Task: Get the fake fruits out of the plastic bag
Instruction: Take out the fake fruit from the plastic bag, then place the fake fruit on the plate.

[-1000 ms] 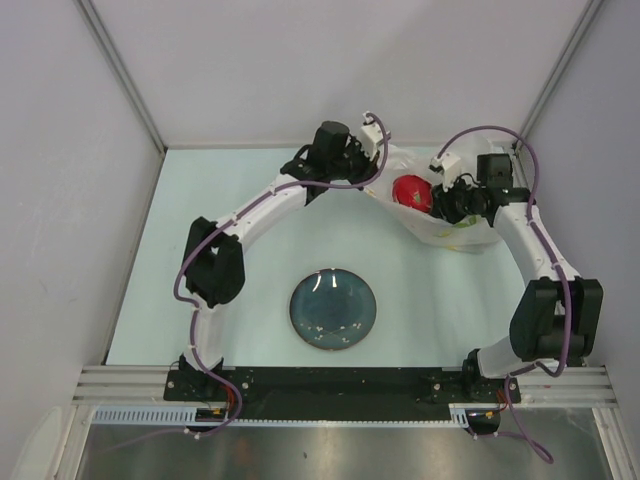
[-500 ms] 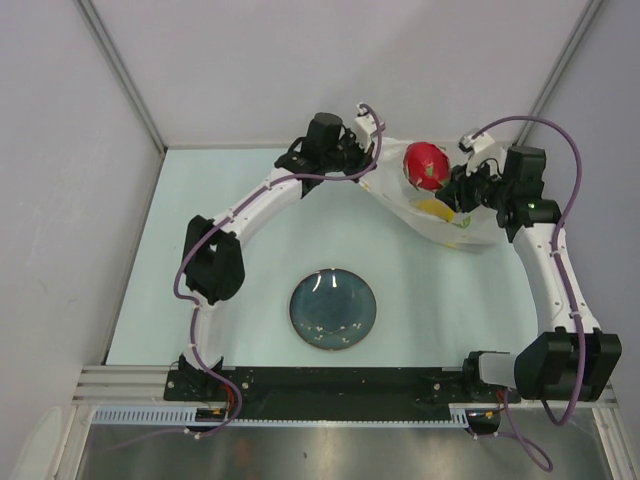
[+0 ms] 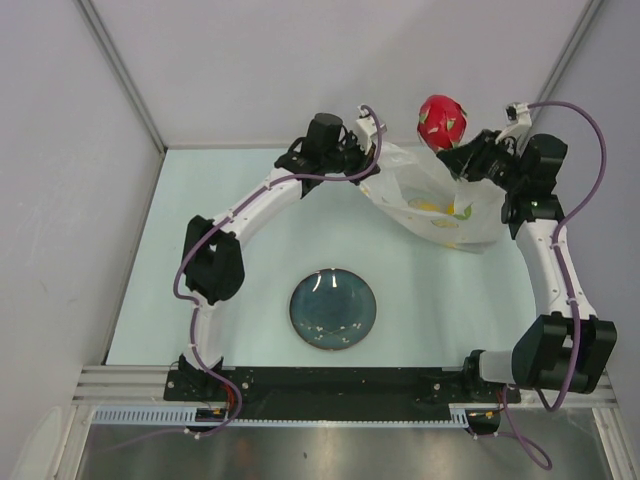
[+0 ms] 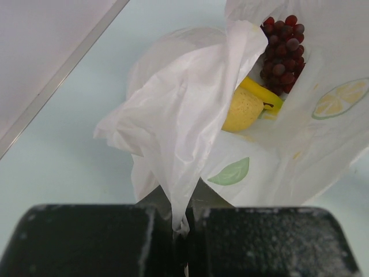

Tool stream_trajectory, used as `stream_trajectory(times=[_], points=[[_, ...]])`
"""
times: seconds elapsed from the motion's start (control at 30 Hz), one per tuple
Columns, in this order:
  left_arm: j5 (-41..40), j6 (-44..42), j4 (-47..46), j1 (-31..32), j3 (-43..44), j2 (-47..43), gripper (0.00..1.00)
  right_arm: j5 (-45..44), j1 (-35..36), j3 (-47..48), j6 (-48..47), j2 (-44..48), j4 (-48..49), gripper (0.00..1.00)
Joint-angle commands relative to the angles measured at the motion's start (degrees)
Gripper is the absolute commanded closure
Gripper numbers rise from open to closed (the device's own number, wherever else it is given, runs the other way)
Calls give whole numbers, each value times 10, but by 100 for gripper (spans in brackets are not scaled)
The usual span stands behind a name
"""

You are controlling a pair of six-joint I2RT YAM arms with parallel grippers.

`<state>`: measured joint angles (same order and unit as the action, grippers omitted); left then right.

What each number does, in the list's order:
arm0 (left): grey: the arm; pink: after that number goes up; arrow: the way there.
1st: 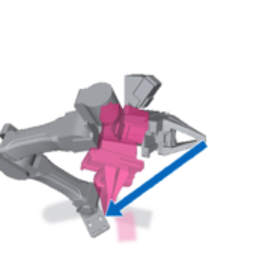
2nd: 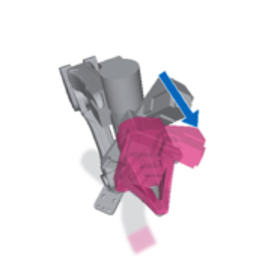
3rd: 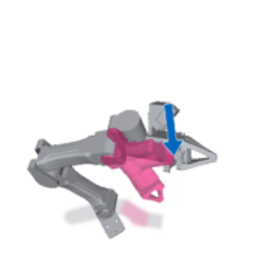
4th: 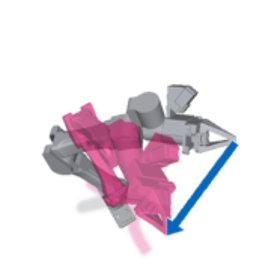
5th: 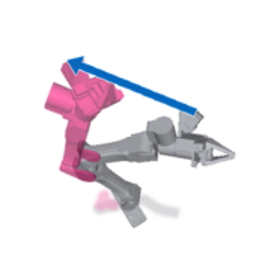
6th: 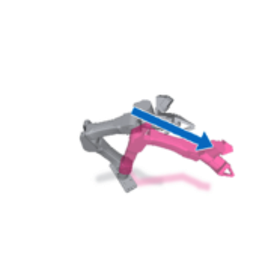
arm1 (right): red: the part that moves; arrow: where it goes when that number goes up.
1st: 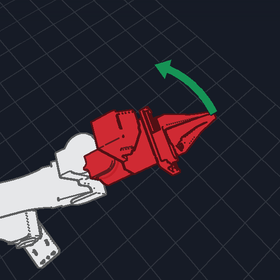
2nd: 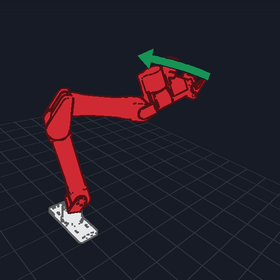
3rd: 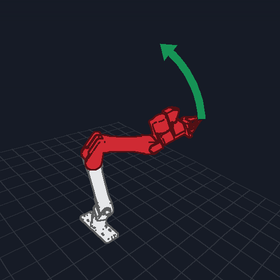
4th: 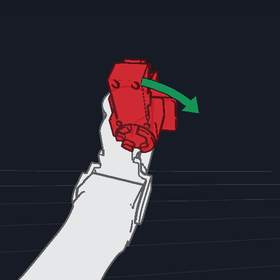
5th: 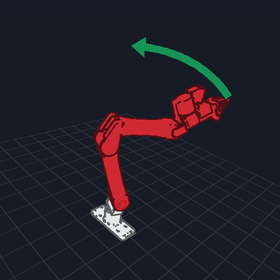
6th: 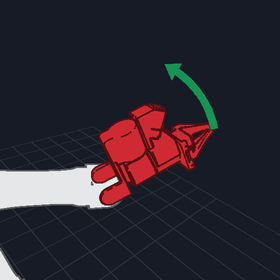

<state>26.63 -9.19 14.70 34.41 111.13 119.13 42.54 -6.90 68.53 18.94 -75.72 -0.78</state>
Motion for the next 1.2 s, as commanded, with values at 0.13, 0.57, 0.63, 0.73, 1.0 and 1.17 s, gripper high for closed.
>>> stream_trajectory(times=[0.13, 0.57, 0.63, 0.73, 1.0, 1.17], points=[[40, 36, -22, -2, 25, -32, 98, -67, 8, 35, 200, -54, 248, 100], [13, 18, -11, -3, 6, -130, 0, -123, 88, 122, -131, 52, -86, 100], [-5, 22, -5, -6, -6, -178, 0, -123, 103, 122, -174, 79, -114, 100], [-32, 32, 9, -21, -42, -257, 0, -111, 138, 119, -250, 111, -185, 100], [-54, 12, 103, -96, -237, -499, 0, -163, 277, 93, -371, 175, -315, 100], [-56, -47, 167, -135, -357, -634, 0, -184, 362, 93, -449, 166, -377, 100]])
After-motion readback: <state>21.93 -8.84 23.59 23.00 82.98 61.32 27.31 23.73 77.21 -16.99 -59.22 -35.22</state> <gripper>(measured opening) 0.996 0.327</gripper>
